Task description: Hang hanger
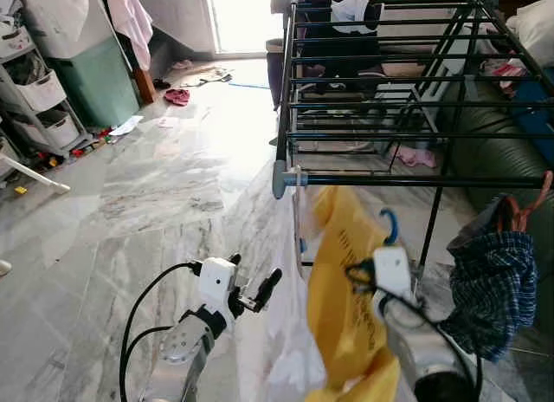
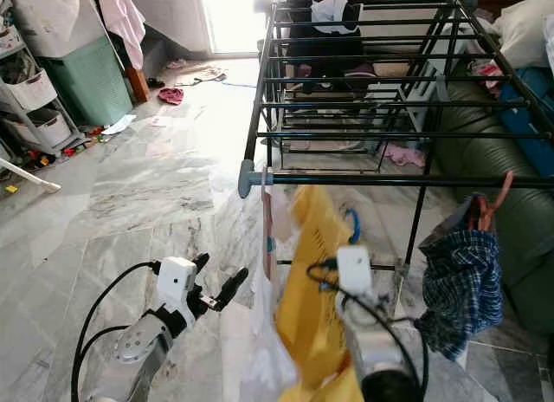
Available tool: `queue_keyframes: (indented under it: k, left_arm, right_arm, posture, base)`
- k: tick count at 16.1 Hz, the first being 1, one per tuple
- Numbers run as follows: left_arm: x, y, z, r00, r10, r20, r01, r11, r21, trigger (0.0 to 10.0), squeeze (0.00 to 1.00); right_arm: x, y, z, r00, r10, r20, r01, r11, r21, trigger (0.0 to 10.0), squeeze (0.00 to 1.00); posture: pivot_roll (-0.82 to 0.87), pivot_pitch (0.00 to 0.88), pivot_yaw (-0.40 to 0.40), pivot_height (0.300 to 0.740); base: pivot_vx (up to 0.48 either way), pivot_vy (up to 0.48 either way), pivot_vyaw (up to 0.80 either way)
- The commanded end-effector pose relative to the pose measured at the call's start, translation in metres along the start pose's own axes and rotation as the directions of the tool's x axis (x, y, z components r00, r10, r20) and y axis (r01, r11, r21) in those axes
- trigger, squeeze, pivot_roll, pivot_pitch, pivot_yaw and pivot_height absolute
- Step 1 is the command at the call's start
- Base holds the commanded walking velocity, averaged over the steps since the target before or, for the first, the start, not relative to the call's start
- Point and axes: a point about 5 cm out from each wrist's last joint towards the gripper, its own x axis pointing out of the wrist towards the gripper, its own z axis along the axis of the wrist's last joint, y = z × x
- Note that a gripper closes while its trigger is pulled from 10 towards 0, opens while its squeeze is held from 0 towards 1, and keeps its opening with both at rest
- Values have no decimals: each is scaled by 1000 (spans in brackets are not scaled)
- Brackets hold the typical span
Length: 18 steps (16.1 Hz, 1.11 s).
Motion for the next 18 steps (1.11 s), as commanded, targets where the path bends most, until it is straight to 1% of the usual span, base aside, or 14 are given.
queue_keyframes:
  k: [1,2,3,4,5,6,8,10,12,13,15,16,17,18]
  left_arm:
    - [-1,2,-1,1000,-10,-8,10,1000,2,10000,0]
    - [-1,1,-2,1000,-10,-8,10,1000,1,10000,0]
    - [0,1,-2,1000,-9,-7,9,1000,0,10000,0]
    - [0,0,-2,1000,-9,-7,9,1000,-1,10000,0]
    - [0,0,-2,1000,-9,-5,9,1000,-2,10000,0]
    - [1,-1,-2,1000,-11,-4,11,1000,-3,10000,0]
    - [1,-2,-2,1000,-18,-4,18,1000,-1,10000,0]
    - [1,-2,-1,1000,-13,7,13,1000,-6,10000,0]
    - [0,-1,-3,1000,-4,-1,4,1000,-3,10000,0]
    - [-1,0,-5,1000,-2,-6,2,1000,-3,10000,0]
    - [-2,0,-6,1000,-2,-11,2,1000,0,10000,0]
    - [-2,0,-6,1000,-3,-12,3,1000,2,10000,0]
    - [-2,0,-6,1000,-5,-13,5,1000,4,10000,0]
    - [-2,1,-6,1000,-6,-14,6,1000,5,10000,0]
  right_arm:
    - [2,2,27,996,9,88,-11,1000,19,10000,0]
    - [3,1,32,995,8,95,-10,1000,22,10000,0]
    - [9,-11,44,994,-22,109,18,999,37,10000,0]
    - [11,-16,46,994,-30,108,26,999,44,10000,0]
    - [14,-22,52,994,-24,103,18,998,58,10000,0]
    - [19,-25,59,996,14,89,-18,999,43,10000,0]
    - [23,-33,79,990,4,139,-12,999,51,10000,0]
    - [24,-39,87,987,-22,159,9,996,86,10000,0]
    - [24,-43,77,990,-30,141,16,995,97,10000,0]
    - [23,-42,69,991,-34,130,23,996,86,10000,0]
    - [17,-33,47,992,-19,124,13,999,42,10000,0]
    - [14,-29,41,992,-7,127,2,999,34,10000,0]
    - [9,-22,31,990,26,139,-31,999,30,10000,0]
    - [7,-19,27,989,36,142,-40,999,27,10000,0]
  posture:
    - [-184,0,68,740]
    - [-181,0,67,740]
    - [-181,0,64,740]
    - [-180,0,63,740]
    - [-181,0,62,740]
    - [-186,0,66,740]
    - [-183,0,63,740]
    - [-180,0,60,740]
    - [-176,0,58,740]
    - [-178,0,58,740]
    - [-182,0,61,740]
    - [-186,0,64,740]
    - [-191,0,69,740]
    - [-191,0,69,740]
  base:
    - [0,0,0]
    - [0,0,0]
    - [0,0,0]
    - [0,0,0]
    - [0,0,0]
    - [0,0,0]
    - [0,0,0]
    - [0,0,0]
    - [0,0,0]
    - [0,0,0]
    - [0,0,0]
    - [0,0,0]
    - [0,0,0]
    - [0,0,0]
